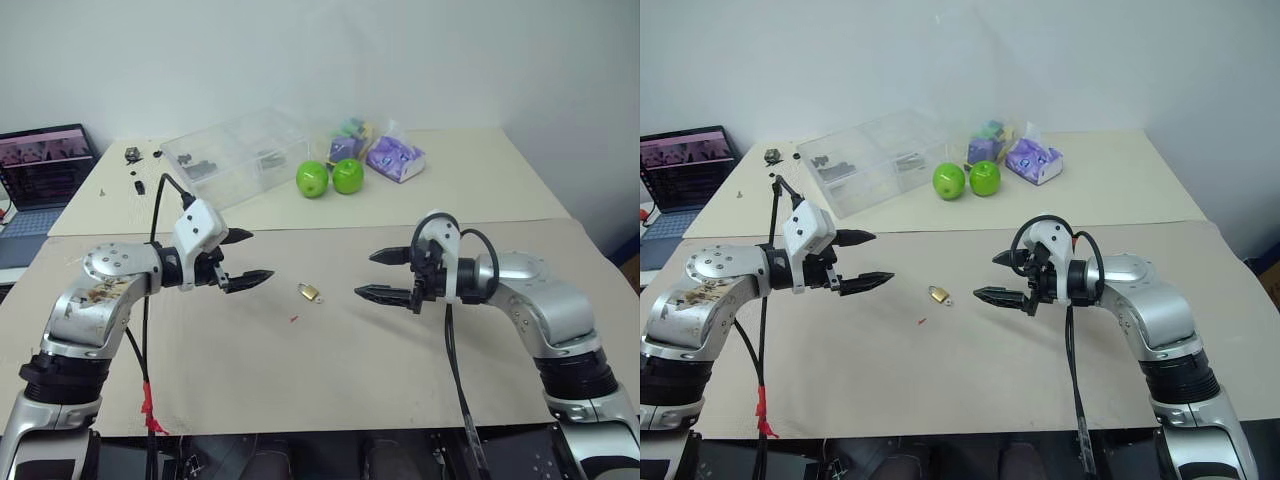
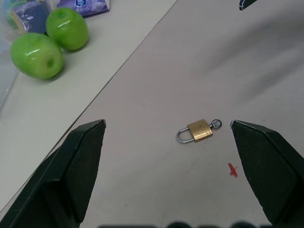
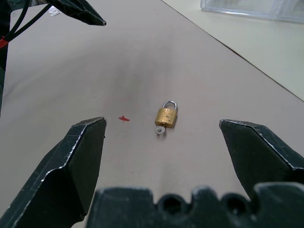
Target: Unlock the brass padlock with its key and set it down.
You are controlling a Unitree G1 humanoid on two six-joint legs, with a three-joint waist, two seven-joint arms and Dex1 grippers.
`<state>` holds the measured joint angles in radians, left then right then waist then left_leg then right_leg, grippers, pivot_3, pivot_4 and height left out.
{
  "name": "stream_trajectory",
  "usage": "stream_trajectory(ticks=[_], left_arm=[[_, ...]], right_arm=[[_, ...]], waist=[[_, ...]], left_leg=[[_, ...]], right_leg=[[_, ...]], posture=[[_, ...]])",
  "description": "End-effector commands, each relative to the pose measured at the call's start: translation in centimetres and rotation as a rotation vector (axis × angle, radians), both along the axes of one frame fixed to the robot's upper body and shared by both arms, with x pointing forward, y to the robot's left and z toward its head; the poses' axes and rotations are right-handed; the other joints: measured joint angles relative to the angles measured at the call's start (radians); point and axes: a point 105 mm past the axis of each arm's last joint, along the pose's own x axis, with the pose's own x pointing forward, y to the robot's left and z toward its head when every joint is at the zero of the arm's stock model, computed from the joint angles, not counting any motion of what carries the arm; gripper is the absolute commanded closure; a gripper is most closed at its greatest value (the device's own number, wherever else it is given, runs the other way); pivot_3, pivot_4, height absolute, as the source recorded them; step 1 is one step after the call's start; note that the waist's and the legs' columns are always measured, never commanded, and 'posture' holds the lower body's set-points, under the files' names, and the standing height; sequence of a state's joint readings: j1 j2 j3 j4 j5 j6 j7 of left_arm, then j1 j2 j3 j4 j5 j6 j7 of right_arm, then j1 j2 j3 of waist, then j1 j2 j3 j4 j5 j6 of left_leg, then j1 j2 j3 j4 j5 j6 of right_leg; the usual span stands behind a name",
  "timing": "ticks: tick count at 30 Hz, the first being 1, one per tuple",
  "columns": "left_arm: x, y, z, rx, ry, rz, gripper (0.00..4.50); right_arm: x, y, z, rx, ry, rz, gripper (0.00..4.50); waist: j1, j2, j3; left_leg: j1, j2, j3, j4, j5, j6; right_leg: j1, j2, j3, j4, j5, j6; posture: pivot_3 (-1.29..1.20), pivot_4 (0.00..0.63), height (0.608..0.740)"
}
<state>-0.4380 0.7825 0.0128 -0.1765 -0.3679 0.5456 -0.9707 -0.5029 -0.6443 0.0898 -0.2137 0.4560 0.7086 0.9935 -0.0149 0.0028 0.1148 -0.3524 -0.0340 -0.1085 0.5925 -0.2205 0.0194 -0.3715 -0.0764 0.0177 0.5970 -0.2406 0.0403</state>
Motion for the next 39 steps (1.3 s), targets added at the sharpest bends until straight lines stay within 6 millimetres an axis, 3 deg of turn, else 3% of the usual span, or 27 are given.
stream_trajectory(ticks=[1,4,9,24,33,39], left_arm=[[0.8,0.8,1.3,-0.003,-0.102,0.046,0.0],[1.3,3.3,0.8,0.038,-0.148,0.147,0.0],[1.7,5.6,-0.5,0.157,-0.176,0.211,0.0],[1.1,5.6,-0.2,0.177,-0.18,0.154,0.0],[1.2,5.5,0.3,0.142,-0.174,0.153,0.0],[0.7,5.1,-0.4,0.144,-0.125,0.109,0.0]], right_arm=[[0.6,-0.4,0.7,0.066,-0.022,-0.073,0.02],[1.4,-0.5,-0.7,0.057,0.001,-0.153,0.02],[2.4,1.9,-1.8,0.026,-0.017,-0.14,0.02],[5.2,6.4,-4.4,0.052,-0.048,-0.199,0.02],[3.6,9.6,-4.8,0.066,-0.036,-0.103,0.02],[2.9,11.3,-5.4,0.051,-0.046,-0.062,0.02]], waist=[[0.0,0.0,0.0],[-0.001,0.0,0.0],[-0.007,0.0,0.0],[-0.005,0.0,0.0],[-0.024,0.0,-0.001],[-0.031,0.0,-0.001]], left_leg=[[0.0,0.0,0.0,0.0,0.0,0.0],[0.0,0.0,0.0,0.0,0.0,0.0],[0.0,0.0,0.002,-0.001,0.0,0.0],[0.0,0.0,0.003,-0.001,0.0,0.0],[0.0,0.001,0.006,-0.001,0.0,0.0],[0.0,0.001,0.006,-0.001,0.0,0.0]], right_leg=[[0.0,0.0,0.0,0.0,0.0,0.0],[0.0,0.0,0.0,0.0,0.0,0.0],[-0.002,0.001,0.003,0.001,0.001,-0.002],[-0.009,0.0,0.002,0.01,0.001,-0.002],[-0.013,0.0,0.002,0.014,0.001,-0.002],[-0.014,0.0,0.002,0.014,0.001,-0.002]], posture=[[0.0,0.15,0.74],[0.0,0.15,0.74],[0.0,0.15,0.74],[0.0,0.15,0.74],[0.0,0.15,0.74],[0.0,0.15,0.74]])
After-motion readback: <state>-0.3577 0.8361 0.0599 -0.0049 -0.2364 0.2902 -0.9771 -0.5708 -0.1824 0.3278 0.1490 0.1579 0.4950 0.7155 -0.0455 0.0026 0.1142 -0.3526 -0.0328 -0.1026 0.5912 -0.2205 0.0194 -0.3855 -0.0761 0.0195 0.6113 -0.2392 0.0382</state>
